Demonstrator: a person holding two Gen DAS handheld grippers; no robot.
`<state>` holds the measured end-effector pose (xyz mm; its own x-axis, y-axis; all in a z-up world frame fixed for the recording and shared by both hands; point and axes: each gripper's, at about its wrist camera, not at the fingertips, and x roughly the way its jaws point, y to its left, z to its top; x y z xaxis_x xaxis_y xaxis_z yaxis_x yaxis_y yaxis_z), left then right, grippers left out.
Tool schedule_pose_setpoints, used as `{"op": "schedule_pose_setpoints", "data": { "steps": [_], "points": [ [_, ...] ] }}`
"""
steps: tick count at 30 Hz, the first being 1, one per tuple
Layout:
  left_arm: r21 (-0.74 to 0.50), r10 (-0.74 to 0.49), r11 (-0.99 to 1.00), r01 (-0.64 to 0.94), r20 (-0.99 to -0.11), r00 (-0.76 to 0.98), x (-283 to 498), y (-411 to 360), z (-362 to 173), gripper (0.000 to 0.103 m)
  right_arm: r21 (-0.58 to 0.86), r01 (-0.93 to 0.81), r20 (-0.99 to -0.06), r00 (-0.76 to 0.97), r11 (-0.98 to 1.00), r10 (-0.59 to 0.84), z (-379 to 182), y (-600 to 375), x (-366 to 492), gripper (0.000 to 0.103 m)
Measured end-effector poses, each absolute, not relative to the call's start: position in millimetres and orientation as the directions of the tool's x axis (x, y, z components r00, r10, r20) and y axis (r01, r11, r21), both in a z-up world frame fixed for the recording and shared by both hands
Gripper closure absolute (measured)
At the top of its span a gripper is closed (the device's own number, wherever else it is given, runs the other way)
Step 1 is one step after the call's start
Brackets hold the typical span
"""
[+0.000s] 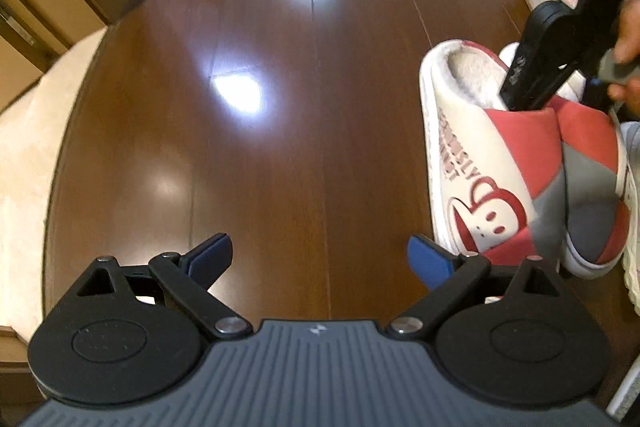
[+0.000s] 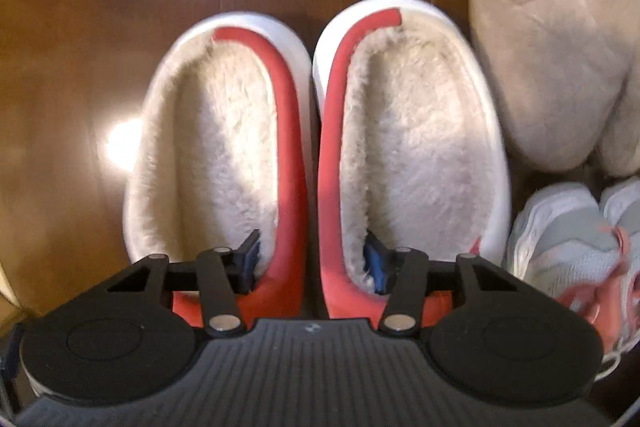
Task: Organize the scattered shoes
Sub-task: 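Grasp both red-grey slippers at their heels with the right gripper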
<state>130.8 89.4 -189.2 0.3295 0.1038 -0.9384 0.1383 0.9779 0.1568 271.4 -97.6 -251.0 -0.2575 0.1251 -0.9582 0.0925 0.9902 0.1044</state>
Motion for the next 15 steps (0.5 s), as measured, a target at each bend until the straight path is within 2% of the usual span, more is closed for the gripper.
{"op": "schedule_pose_setpoints", "data": {
  "steps": [3,4,9,14,15],
  "points": [
    [0.186,0.124,0.969,0.162,-0.935,0.333,135,87,-192,0.006,0.141,0.017,-0.965,-0.220,0.990,0.141,-244,-97,260,0.076],
    [0.195,0.129,0.967,0.167,-0.932,0.337,137,87,-191,0.006,0.177,-0.002,-0.962,-0.211,0.984,0.173,-240,-102,255,0.078],
    [0.246,0.158,0.944,0.222,-0.923,0.350,145,82,-165,0.008,0.278,0.021,-0.951,-0.136,0.960,0.279,-216,-126,232,0.079],
    [0.268,0.147,0.911,0.313,-0.921,0.360,162,57,-95,0.008,0.384,0.212,-0.907,-0.095,0.899,0.410,-160,-162,217,0.079],
    [0.264,0.126,0.896,0.358,-0.923,0.365,166,45,-63,0.008,0.394,0.248,-0.902,-0.080,0.885,0.424,-143,-172,214,0.079]
  ]
}}
